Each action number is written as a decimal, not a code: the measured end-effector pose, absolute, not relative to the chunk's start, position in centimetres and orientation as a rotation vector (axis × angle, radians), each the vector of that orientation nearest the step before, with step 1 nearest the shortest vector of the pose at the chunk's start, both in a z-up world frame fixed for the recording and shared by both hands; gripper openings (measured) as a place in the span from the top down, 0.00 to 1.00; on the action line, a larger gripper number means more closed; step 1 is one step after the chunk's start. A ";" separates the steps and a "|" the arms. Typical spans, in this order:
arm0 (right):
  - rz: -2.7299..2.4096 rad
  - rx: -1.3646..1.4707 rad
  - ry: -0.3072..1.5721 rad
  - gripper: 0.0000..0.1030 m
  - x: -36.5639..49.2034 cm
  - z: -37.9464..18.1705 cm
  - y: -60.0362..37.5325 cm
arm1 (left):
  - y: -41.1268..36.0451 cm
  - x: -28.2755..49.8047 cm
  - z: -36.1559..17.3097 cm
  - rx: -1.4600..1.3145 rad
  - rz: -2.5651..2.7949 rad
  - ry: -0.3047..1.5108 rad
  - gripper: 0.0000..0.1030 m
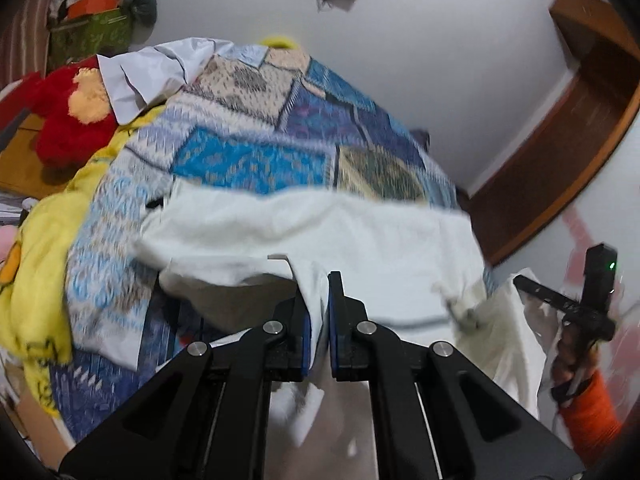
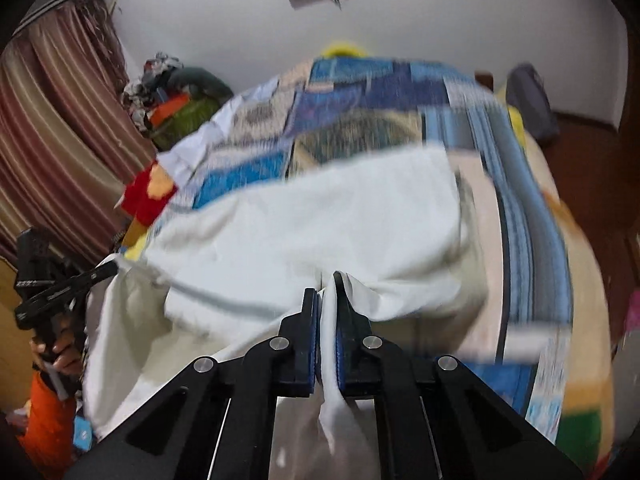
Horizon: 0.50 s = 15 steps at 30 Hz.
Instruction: Fold large clothes
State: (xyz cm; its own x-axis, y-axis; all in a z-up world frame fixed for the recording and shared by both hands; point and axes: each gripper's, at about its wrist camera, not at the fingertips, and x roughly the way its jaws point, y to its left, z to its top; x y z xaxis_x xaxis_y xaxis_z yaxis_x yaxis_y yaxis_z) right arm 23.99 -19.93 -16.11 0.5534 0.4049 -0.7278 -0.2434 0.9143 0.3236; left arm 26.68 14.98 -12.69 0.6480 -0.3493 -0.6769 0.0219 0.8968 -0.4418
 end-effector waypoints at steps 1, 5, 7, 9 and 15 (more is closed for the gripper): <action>0.369 0.190 0.884 0.96 25.8 -15.5 -19.8 | 15.5 27.8 -12.5 -0.428 -0.196 0.836 0.94; 0.301 0.196 0.863 0.96 31.5 -15.3 -20.1 | 18.4 32.1 -13.7 -0.494 -0.082 0.842 0.94; 0.253 0.186 0.876 0.96 35.1 -16.5 -20.2 | 20.3 34.6 -15.5 -0.552 -0.003 0.876 0.94; 0.209 0.168 0.891 0.96 37.5 -17.8 -20.0 | 21.9 36.9 -17.9 -0.583 0.069 0.925 0.94; 0.110 0.185 0.964 0.96 43.8 -22.8 -21.0 | 22.6 41.3 -25.0 -0.528 0.170 1.085 0.92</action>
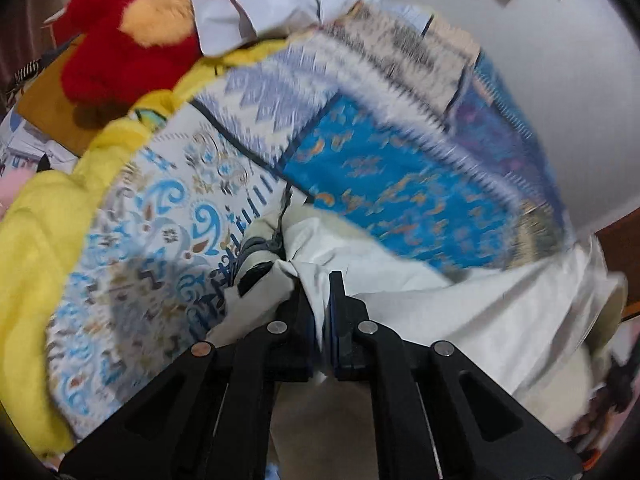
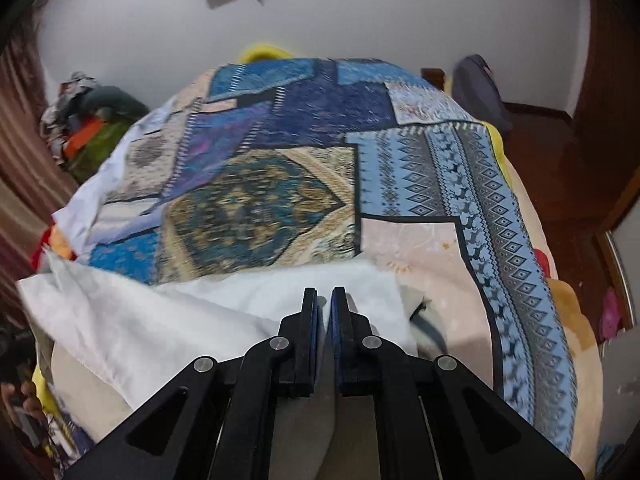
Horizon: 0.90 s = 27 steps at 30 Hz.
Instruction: Fold large clothes
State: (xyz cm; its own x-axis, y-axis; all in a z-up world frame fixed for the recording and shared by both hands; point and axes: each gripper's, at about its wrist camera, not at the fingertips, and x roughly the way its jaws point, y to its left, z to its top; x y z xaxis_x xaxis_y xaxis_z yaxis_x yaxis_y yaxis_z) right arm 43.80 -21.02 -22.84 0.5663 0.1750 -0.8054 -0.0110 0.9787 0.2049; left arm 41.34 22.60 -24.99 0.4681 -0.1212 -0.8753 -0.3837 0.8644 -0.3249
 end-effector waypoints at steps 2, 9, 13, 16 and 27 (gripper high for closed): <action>0.067 0.152 0.943 0.96 44.1 -23.0 -21.5 | 21.3 41.6 -25.4 -0.410 0.185 1.087 0.91; -0.017 0.161 0.907 0.96 42.7 -20.2 -26.8 | 19.0 40.7 -23.4 -0.154 0.195 1.104 0.91; 0.051 0.070 0.819 0.95 39.1 -16.2 -26.4 | 19.0 39.5 -18.6 -0.097 0.182 1.045 0.90; 0.145 -0.003 0.785 0.95 36.5 -14.0 -24.2 | 19.1 38.3 -15.3 -0.132 0.153 1.004 0.87; 0.613 -0.131 0.968 0.95 32.7 -18.3 -8.0 | 20.0 38.6 -17.9 -0.164 0.180 1.107 0.51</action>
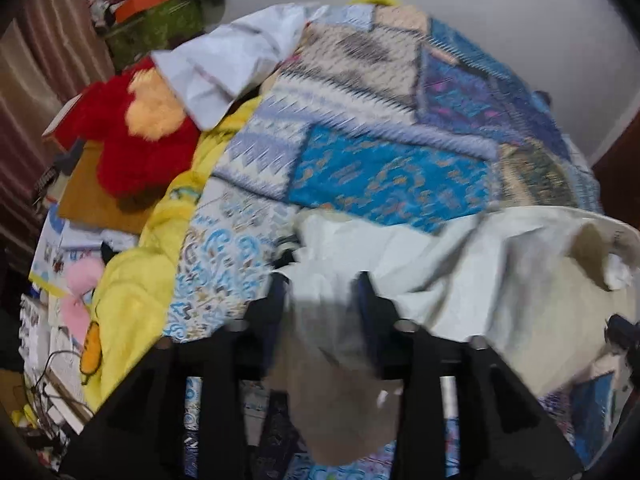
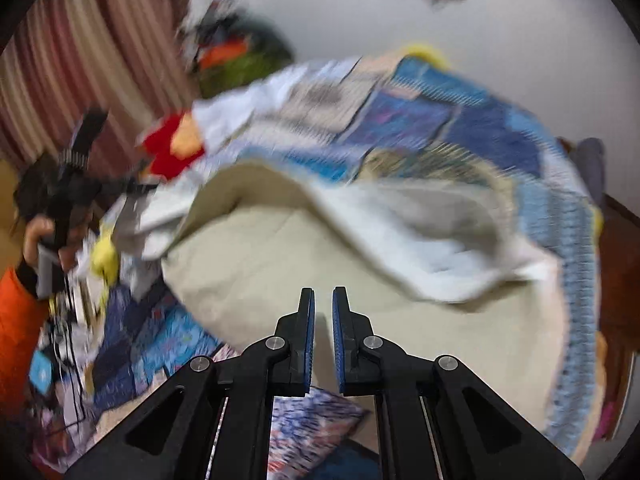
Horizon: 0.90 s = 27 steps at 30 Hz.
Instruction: Fold large clothes
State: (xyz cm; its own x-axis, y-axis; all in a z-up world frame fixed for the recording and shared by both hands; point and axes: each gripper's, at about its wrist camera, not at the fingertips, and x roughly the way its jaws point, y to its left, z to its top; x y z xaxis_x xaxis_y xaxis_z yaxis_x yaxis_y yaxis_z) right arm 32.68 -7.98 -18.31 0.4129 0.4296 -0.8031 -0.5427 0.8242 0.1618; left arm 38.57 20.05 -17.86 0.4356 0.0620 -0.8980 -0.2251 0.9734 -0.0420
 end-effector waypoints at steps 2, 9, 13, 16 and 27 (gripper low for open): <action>0.600 -0.185 0.984 0.95 33.5 -20.1 -5.8 | 20.8 38.6 -19.0 -0.125 0.204 1.111 0.40; 0.411 -0.191 1.070 0.95 40.8 -23.7 -5.9 | 21.9 35.5 -16.4 -0.031 0.195 1.003 0.40; 0.286 -0.128 1.058 0.95 44.7 -23.8 -8.3 | 18.5 33.7 -13.2 0.004 0.087 0.900 0.22; 0.170 -0.087 0.988 0.95 46.1 -22.6 -10.0 | 14.8 33.0 -12.0 0.018 -0.006 0.841 0.14; 0.323 -0.034 0.920 0.95 40.8 -17.9 -11.8 | 8.3 35.5 -20.1 0.304 0.033 0.969 0.10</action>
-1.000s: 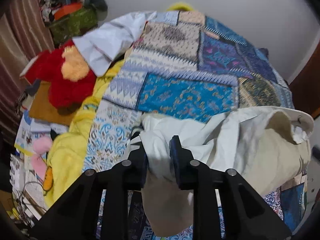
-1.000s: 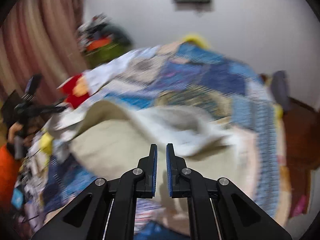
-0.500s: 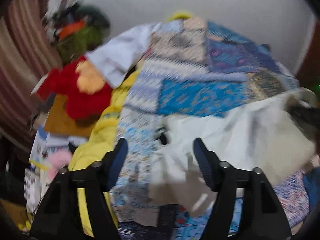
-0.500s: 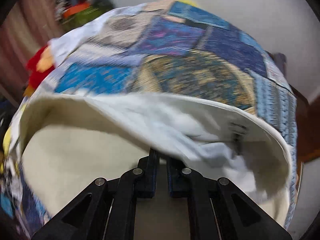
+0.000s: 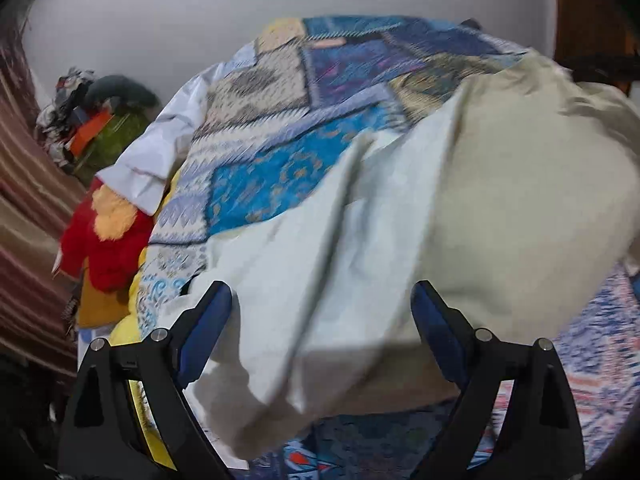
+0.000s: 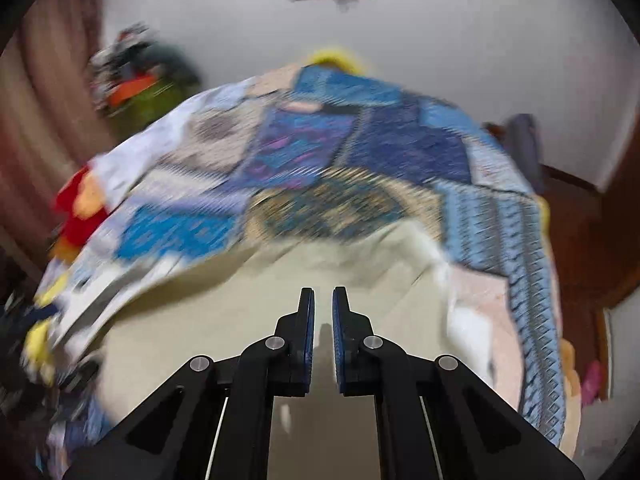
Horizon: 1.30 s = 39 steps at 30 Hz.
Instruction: Fold large clothes
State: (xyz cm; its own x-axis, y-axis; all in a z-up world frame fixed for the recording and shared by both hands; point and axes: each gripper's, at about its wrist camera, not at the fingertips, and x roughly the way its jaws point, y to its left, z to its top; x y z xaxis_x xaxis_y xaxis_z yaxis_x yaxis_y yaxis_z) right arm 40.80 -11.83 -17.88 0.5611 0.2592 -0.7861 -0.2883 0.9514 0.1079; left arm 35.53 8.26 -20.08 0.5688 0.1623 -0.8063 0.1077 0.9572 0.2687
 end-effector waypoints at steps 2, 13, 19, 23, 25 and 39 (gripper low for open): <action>0.431 -0.051 0.971 0.95 39.2 -18.5 -11.5 | 10.3 35.9 -19.9 0.279 0.054 0.983 0.09; 0.395 -0.024 1.106 0.95 37.7 -25.1 -14.6 | 17.7 44.6 -18.4 0.363 0.161 1.038 0.02; 0.333 -0.042 1.096 0.95 37.7 -25.2 -15.7 | 18.5 47.4 -13.8 0.250 0.167 0.993 0.02; 0.301 -0.059 1.097 0.95 37.7 -25.5 -15.6 | 18.2 48.7 -10.1 0.225 0.245 0.938 0.02; 0.288 -0.072 1.099 0.95 37.8 -25.5 -15.5 | 17.8 48.6 -8.7 0.262 0.275 0.898 0.02; 0.398 -0.003 0.990 0.95 37.1 -19.0 -10.7 | 13.4 40.5 -11.9 0.096 -0.053 0.955 0.02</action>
State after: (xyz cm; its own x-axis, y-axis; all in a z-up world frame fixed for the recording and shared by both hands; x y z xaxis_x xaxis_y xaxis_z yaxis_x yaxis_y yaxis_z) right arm 37.11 -10.74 -19.03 0.4832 0.3251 -0.8129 -0.3282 0.9281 0.1761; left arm 40.47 13.40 -11.94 0.5771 -0.0022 -0.8167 0.0874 0.9944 0.0590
